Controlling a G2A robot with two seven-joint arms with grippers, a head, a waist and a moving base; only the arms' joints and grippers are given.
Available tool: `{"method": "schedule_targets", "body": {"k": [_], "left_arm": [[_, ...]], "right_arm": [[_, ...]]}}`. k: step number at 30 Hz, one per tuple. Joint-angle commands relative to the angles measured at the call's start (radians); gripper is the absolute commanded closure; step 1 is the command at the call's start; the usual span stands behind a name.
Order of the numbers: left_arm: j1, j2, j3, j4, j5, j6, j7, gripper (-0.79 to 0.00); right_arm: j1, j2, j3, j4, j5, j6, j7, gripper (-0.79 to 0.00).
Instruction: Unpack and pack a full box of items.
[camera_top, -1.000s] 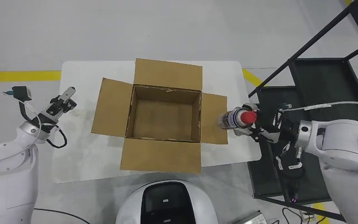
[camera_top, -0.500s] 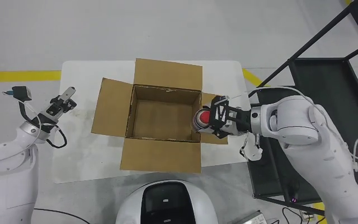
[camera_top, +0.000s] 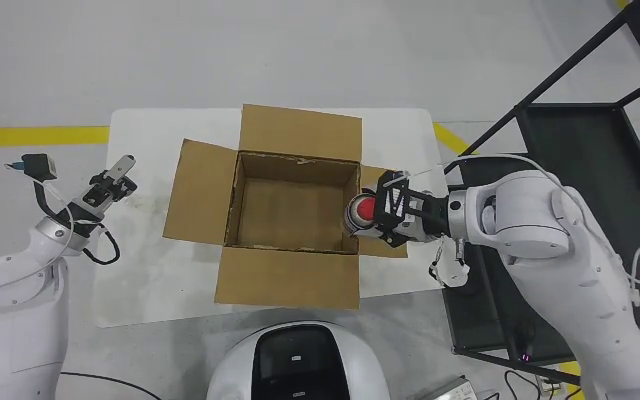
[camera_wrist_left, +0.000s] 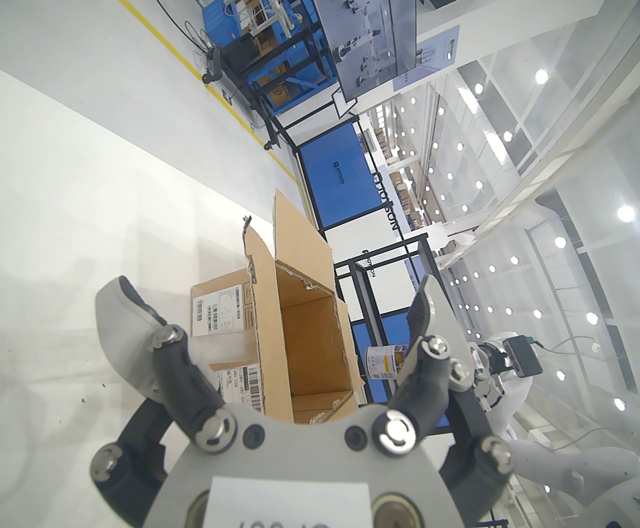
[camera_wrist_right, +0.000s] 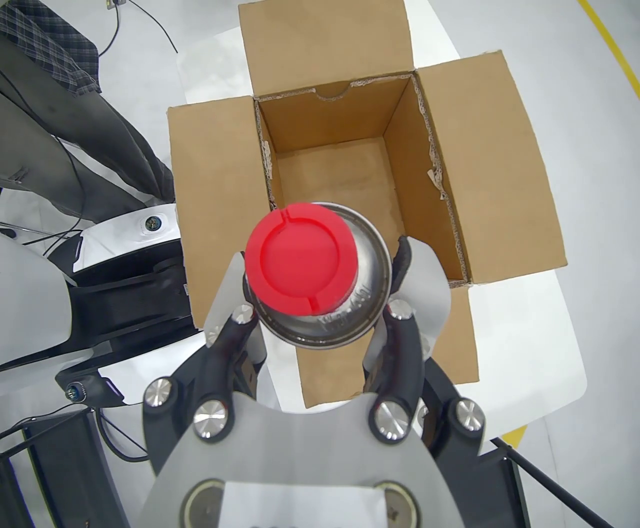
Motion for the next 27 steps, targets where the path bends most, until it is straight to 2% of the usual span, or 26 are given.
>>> {"method": "schedule_targets", "body": {"k": [1, 6, 11, 14, 21, 27], "left_arm": [[0.000, 0.000, 0.000, 0.000, 0.000, 0.000, 0.000, -0.785], [0.000, 0.000, 0.000, 0.000, 0.000, 0.000, 0.000, -0.785], [0.000, 0.000, 0.000, 0.000, 0.000, 0.000, 0.000, -0.785], [0.000, 0.000, 0.000, 0.000, 0.000, 0.000, 0.000, -0.785], [0.000, 0.000, 0.000, 0.000, 0.000, 0.000, 0.000, -0.785], [0.000, 0.000, 0.000, 0.000, 0.000, 0.000, 0.000, -0.785]], "right_arm": [[0.001, 0.000, -0.026, 0.002, -0.019, 0.002, 0.013, 0.000], [0.155, -0.016, -0.182, 0.027, 0.008, 0.052, 0.121, 0.000], [0.371, -0.058, -0.434, 0.089, 0.000, 0.114, 0.190, 0.000], [0.478, -0.082, -0.544, 0.149, -0.011, 0.147, 0.223, 0.000], [0.626, -0.132, -0.679, 0.262, -0.033, 0.194, 0.270, 0.000], [0.700, -0.175, -0.780, 0.363, -0.006, 0.203, 0.277, 0.000]]}}
